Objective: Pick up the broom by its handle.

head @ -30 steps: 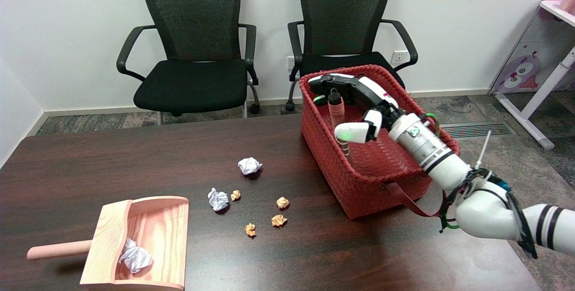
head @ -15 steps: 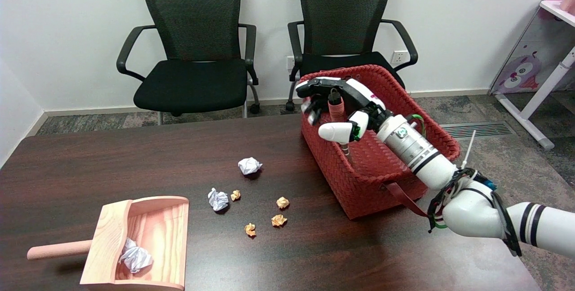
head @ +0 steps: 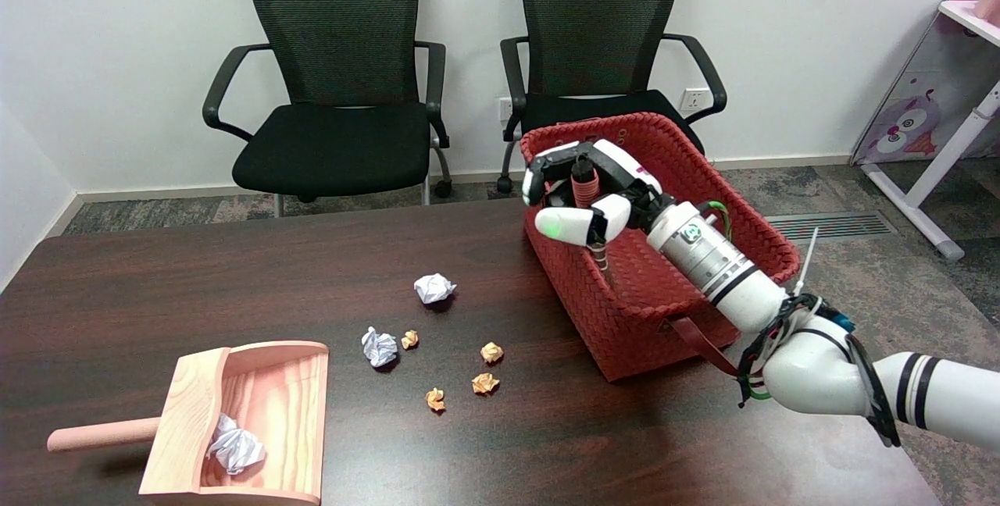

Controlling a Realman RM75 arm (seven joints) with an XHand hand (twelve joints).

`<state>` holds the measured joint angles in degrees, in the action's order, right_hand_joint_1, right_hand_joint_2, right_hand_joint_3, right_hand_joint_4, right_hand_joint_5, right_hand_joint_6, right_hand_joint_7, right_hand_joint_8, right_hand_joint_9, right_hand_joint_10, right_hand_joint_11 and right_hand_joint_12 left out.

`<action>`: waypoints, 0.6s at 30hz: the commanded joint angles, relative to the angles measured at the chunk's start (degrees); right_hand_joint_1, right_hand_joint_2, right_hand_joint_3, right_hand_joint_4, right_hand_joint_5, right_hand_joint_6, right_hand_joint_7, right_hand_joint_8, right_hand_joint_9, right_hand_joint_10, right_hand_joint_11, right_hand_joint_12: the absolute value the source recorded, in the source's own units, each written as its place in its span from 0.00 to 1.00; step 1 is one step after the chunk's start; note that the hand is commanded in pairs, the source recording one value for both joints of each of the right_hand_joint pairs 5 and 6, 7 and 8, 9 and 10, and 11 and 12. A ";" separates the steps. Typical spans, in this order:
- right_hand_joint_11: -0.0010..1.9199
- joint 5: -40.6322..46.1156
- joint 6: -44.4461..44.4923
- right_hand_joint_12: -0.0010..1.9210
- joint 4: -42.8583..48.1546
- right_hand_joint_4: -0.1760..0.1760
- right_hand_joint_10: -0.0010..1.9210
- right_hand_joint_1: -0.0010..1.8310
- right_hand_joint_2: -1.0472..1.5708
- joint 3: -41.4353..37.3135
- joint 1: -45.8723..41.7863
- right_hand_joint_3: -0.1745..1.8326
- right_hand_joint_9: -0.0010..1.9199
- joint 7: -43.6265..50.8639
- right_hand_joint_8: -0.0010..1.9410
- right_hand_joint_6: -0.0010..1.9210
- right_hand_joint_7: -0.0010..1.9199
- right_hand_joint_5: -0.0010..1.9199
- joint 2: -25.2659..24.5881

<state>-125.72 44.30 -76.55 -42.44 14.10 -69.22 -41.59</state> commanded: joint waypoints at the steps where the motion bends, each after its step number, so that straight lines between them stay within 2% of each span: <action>1: 0.82 -0.14 0.17 0.82 0.04 0.46 0.84 0.49 0.40 0.69 0.23 0.62 0.84 -0.39 0.70 0.70 0.70 0.70 -0.34; 12: 0.86 -0.14 0.17 0.86 0.26 0.50 0.92 0.49 0.41 0.69 0.45 0.65 0.92 -0.39 0.84 0.85 0.85 0.85 -0.42; 18: 0.88 0.16 0.17 0.88 0.39 0.50 0.93 0.48 0.41 0.65 0.75 0.66 0.94 -0.35 0.85 0.86 0.86 0.86 -0.43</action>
<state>-125.81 44.40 -76.39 -41.89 14.41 -69.53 -41.89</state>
